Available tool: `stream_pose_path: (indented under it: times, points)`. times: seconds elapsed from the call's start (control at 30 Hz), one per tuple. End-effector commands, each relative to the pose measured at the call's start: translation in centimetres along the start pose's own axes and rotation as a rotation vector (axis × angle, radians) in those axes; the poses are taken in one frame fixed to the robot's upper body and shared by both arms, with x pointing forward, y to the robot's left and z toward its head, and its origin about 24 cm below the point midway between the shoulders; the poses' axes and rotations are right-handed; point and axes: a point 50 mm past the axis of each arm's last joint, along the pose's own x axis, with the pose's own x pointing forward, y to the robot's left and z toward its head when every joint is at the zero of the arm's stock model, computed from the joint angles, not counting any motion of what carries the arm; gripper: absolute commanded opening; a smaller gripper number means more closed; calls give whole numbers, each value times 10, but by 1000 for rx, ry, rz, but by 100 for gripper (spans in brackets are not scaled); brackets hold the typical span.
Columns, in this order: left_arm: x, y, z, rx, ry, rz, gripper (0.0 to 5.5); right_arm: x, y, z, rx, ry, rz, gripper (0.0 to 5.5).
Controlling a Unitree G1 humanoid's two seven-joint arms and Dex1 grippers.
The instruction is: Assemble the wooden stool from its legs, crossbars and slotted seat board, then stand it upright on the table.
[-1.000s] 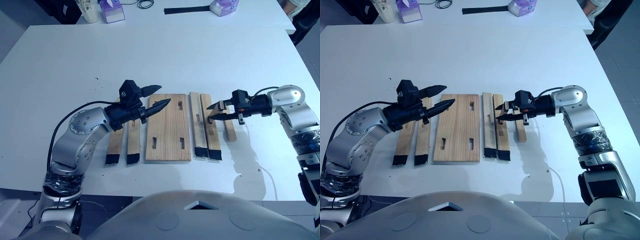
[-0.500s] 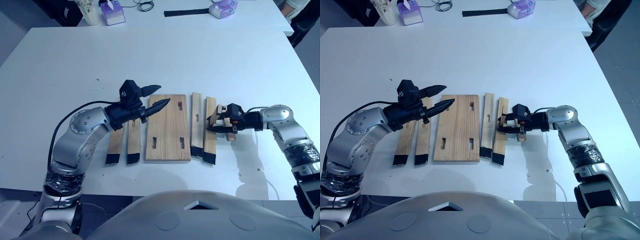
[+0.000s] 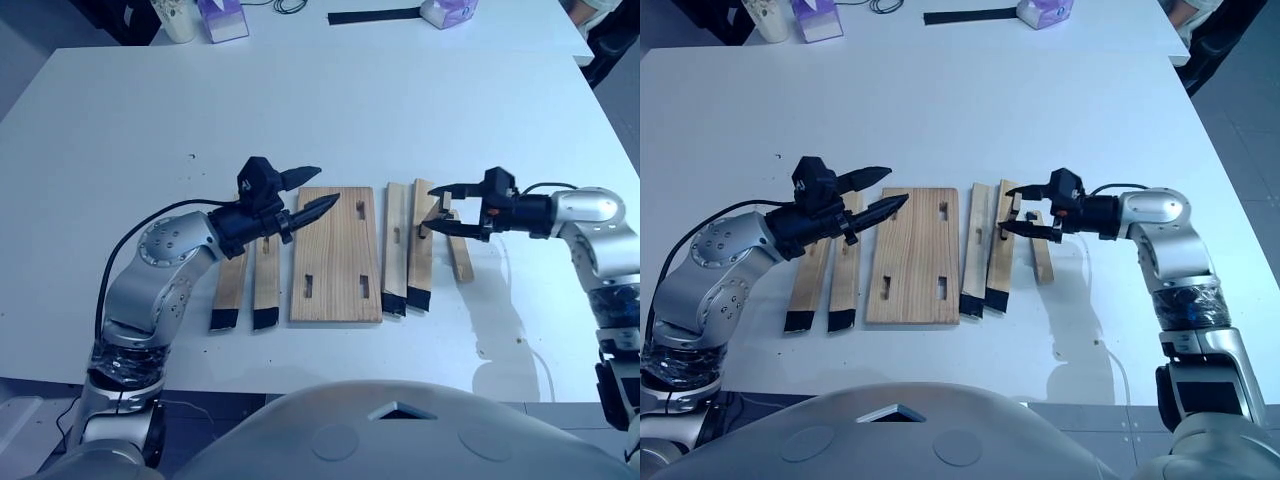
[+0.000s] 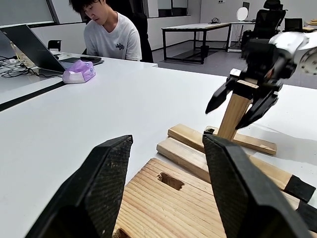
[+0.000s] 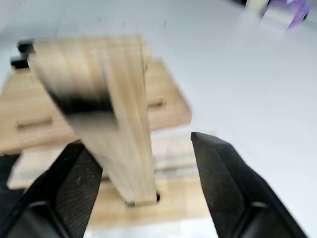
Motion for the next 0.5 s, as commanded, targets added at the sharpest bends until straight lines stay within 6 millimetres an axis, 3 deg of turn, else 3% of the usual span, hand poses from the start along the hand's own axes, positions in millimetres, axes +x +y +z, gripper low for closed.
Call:
stream_pose_path:
  times: [0.03,0.13,0.23,0.4,0.5]
  points:
    - [-2,1,-1,22,9,28,263,-10,11,40,-75,-59,33,303]
    - [-2,1,-2,24,7,39,263,-10,18,64,-110,-124,36,303]
    - [-2,2,-3,26,4,43,263,-4,17,75,-144,-180,-1,303]
    - [1,3,-2,31,-2,36,263,11,14,66,-150,-209,-46,303]
    - [3,4,-2,35,-1,30,263,20,10,62,-136,-234,-62,267]
